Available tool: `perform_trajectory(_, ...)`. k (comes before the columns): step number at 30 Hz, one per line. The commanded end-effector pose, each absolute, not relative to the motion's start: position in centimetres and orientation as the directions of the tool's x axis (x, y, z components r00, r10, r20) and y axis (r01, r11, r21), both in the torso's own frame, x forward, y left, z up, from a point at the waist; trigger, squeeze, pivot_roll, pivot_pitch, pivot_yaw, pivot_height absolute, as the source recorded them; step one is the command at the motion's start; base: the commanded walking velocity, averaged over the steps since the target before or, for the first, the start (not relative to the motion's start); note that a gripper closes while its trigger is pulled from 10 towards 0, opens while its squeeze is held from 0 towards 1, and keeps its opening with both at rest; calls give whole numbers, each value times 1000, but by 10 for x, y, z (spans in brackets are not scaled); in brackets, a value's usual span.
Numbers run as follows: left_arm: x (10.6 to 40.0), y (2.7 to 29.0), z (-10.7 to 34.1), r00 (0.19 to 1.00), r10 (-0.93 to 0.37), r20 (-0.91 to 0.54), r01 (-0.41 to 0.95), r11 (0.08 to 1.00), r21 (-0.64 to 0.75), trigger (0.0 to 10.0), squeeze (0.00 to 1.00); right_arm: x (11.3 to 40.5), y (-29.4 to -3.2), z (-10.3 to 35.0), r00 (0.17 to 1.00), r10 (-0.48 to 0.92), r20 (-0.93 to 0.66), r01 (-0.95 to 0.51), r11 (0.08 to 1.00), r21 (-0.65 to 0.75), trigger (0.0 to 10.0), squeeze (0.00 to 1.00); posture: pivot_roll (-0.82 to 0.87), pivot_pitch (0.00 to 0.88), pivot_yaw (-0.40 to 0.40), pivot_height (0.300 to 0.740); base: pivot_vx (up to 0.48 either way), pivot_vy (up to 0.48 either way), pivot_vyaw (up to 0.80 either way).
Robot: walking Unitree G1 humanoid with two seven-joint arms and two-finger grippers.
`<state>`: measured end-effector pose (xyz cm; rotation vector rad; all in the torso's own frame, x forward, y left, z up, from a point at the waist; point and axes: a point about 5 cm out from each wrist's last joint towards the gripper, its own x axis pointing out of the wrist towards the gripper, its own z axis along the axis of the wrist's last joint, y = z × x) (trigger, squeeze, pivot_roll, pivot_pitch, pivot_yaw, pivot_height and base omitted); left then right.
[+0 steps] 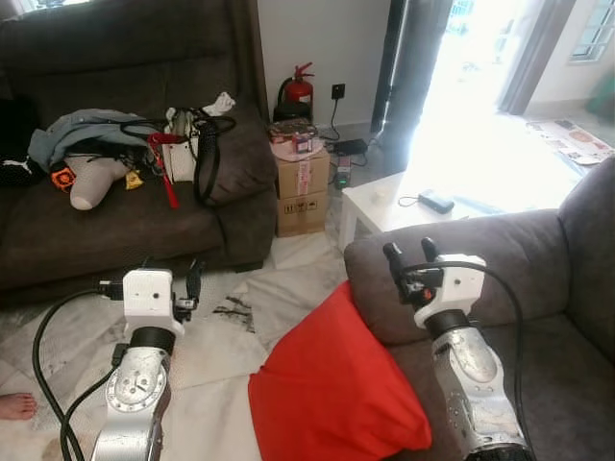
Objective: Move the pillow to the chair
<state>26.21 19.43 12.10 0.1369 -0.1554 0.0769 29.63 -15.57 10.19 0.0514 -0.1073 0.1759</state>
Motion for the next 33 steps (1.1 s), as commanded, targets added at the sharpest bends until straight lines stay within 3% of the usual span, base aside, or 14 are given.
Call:
perform_trajectory(1, 261, 193, 120, 986, 58, 159, -79, 988, 133, 10000, 0, 296, -153, 101, 980, 174, 99, -179, 983, 45, 10000, 0, -4, 0, 7, 740, 0, 0, 0)
perform_trajectory(4, 260, 193, 121, 985, 57, 161, -79, 988, 132, 10000, 0, 297, -154, 101, 981, 166, 101, -172, 984, 51, 10000, 0, -2, 0, 6, 740, 0, 0, 0)
perform_trajectory(14, 257, 194, 119, 988, 48, 149, -69, 988, 141, 10000, 0, 296, -149, 100, 980, 175, 94, -180, 982, 55, 10000, 0, 0, 0, 11, 682, 0, 0, 0)
perform_trajectory(33, 259, 196, 122, 986, 67, 153, -88, 986, 142, 10000, 0, 295, -148, 97, 979, 189, 73, -192, 981, 37, 10000, 0, 24, 0, -1, 677, 0, 0, 0)
